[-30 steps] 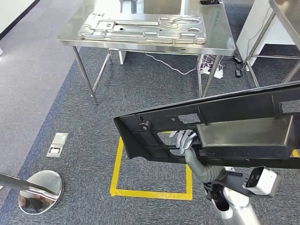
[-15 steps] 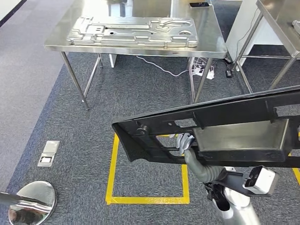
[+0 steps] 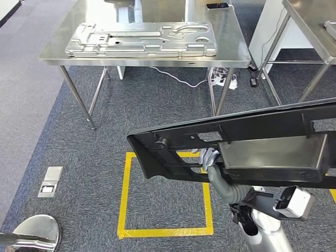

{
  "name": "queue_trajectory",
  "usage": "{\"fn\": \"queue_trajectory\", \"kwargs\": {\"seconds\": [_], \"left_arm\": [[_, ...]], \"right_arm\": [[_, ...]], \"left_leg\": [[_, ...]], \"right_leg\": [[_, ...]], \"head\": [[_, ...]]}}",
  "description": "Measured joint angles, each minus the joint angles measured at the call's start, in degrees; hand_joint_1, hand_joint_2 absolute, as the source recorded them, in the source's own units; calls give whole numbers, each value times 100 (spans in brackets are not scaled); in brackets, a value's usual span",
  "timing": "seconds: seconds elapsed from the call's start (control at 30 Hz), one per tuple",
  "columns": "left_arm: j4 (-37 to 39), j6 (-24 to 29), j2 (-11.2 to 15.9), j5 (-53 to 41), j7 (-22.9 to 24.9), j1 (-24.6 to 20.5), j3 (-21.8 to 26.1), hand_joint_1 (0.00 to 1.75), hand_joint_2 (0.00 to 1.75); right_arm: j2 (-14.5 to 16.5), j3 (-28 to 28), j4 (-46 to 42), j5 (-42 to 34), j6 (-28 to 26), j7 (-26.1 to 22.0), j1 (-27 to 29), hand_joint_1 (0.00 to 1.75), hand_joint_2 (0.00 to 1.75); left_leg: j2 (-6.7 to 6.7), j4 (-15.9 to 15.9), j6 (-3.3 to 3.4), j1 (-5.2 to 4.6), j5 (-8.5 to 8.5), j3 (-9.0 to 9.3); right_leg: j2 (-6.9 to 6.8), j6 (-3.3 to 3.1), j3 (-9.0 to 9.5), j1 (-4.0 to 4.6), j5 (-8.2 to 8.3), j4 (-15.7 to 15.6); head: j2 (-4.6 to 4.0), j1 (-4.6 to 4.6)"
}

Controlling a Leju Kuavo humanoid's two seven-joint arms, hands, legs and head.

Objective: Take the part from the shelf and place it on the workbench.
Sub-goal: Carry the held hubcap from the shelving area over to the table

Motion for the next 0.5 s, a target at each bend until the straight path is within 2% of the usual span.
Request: {"fn": "queue_trajectory", "kwargs": {"seconds": [0.1,0.13,0.17,0.23,0.27,0.3,0.33,0.4,0.43,0.47,0.5], "left_arm": [[0,-1,7,1,-8,-11,-1,0,175],[0,-2,9,2,-11,-11,-1,0,175],[0,-2,10,2,-14,-12,-1,0,175],[0,-3,9,2,-15,-17,-1,0,175],[0,-3,9,2,-15,-17,-1,0,175],[0,-2,9,2,-15,-14,-1,0,175],[0,-2,10,2,-15,-10,-1,0,175],[0,-1,11,2,-15,-6,-1,0,175],[0,-2,11,2,-15,-11,-1,0,175],[0,-2,11,2,-15,-17,-1,0,175],[0,-2,11,2,-14,-24,-2,0,175]], "right_arm": [[-2,0,-38,2,12,-12,-3,175,175],[-3,0,-46,1,15,-19,-9,175,175],[-4,-1,-52,0,17,-25,-12,175,175],[-7,-1,-58,0,18,-32,1,175,175],[-9,-2,-59,1,18,-33,16,175,175],[-10,-2,-60,2,18,-34,30,175,175],[-11,-3,-60,2,18,-35,37,175,175],[-13,-7,-62,2,18,-39,42,175,175],[-14,-10,-67,1,18,-45,45,175,175],[-16,-12,-72,-1,19,-52,49,175,175],[-17,-14,-76,-2,20,-62,57,175,175]], "left_leg": [[1,-194,70,32,-111,97],[4,-245,91,50,-117,150],[9,-290,113,65,-128,208],[19,-311,148,61,-183,293],[21,-311,152,61,-222,337],[21,-311,148,63,-267,394],[19,-311,138,66,-316,463],[17,-315,102,73,-425,617],[14,-311,70,70,-476,672],[15,-308,39,63,-514,698],[19,-317,11,57,-535,705]], "right_leg": [[-20,85,6,-4,-53,-12],[-31,105,-36,-1,-116,103],[-39,118,-139,0,-211,321],[-44,127,-579,4,-430,1048],[-45,130,-797,4,-457,1340],[-46,132,-947,3,-380,1479],[-51,134,-983,2,-181,1386],[-82,123,-836,4,340,793],[-102,109,-741,17,499,518],[-117,81,-668,30,535,318],[-116,51,-638,46,480,252]], "head": [[0,0],[0,3],[0,6],[0,9],[0,10],[0,10],[0,10],[0,9],[0,8],[0,8],[0,6]]}}
